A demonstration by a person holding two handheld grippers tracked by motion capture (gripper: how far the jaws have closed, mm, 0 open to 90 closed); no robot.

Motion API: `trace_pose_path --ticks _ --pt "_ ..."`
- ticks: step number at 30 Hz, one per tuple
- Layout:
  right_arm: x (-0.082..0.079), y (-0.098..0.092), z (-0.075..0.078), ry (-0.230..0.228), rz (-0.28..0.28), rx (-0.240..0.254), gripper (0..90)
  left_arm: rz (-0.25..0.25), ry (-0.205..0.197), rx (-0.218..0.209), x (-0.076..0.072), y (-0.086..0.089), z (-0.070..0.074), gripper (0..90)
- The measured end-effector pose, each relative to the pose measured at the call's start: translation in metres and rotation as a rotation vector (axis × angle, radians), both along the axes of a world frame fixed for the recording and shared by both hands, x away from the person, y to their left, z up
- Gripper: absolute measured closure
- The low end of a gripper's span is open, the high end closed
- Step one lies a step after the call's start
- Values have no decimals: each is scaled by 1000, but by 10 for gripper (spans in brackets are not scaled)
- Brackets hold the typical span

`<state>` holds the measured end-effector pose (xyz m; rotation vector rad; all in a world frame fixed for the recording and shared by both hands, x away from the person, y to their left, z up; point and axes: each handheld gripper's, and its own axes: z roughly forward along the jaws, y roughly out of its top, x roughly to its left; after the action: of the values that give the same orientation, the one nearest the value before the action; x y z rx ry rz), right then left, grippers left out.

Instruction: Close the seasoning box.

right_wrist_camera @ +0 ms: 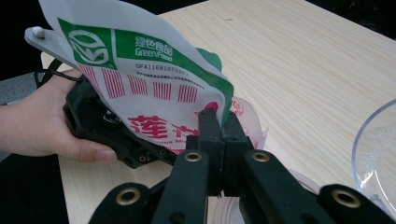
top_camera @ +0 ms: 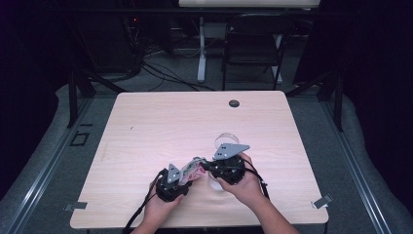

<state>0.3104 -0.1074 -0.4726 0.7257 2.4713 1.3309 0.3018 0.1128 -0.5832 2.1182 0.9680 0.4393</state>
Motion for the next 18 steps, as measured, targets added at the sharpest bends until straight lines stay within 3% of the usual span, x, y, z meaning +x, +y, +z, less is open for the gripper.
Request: trace_pose_path --ticks 6,18 --pt "-3 -1 4 -15 3 13 900 3 -31 17 -2 0 7 603" --pt "-5 -2 7 -23 14 28 891 33 -120 130 -5 5 18 606"
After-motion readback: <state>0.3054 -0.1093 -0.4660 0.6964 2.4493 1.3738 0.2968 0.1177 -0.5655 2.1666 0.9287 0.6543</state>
